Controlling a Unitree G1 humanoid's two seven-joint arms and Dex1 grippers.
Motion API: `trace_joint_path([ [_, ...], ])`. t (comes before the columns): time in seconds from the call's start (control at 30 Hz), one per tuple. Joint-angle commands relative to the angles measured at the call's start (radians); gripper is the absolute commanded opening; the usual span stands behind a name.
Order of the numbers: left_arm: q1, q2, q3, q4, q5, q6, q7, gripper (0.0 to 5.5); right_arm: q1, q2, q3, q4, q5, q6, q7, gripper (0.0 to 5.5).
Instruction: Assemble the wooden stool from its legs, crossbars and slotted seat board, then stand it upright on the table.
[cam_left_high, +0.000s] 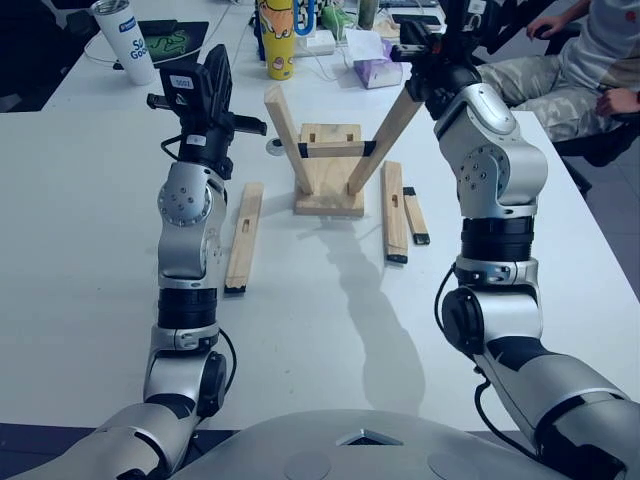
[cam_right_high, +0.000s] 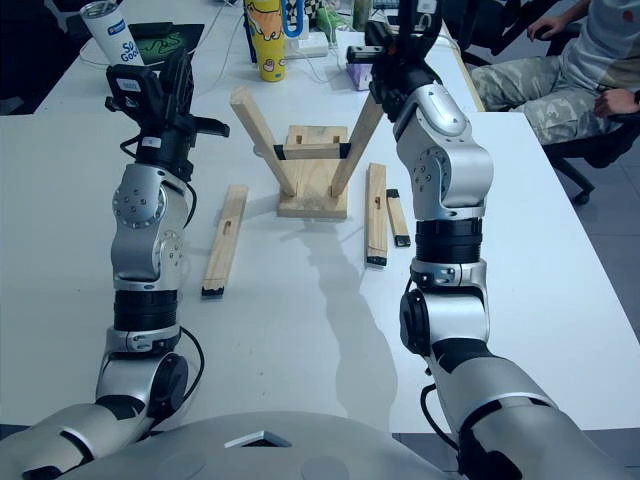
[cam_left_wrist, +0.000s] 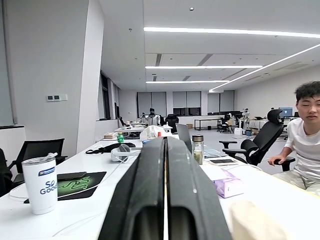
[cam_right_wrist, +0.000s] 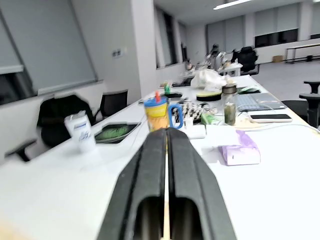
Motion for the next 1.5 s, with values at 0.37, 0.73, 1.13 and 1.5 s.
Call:
trace_joint_path([
  [0.37, -0.013, 0.008, 0.000, 0.039, 0.008, -0.028, -0.001, 0.00, -0.142, -0.018, -0.086, -0.040, -0.031, -0.291, -0.034, 0.02],
  [0.73, -0.016, 0.007, 0.001, 0.045, 0.007, -0.035, 0.000, 0.00, 0.088, -0.013, 0.071, -0.011, -0.030, -0.086, 0.025, 0.02],
  [1.13, -0.015, 0.010, 0.010, 0.043, 0.006, -0.037, 0.007, 0.00, 0.195, -0.043, 0.116, -0.130, -0.042, 0.092, 0.014, 0.02],
  [1.5, -0.014, 0.026, 0.001, 0.095, 0.016, -0.011, -0.009, 0.00, 0.106, -0.017, -0.048, -0.087, -0.042, -0.249, -0.030, 0.02],
])
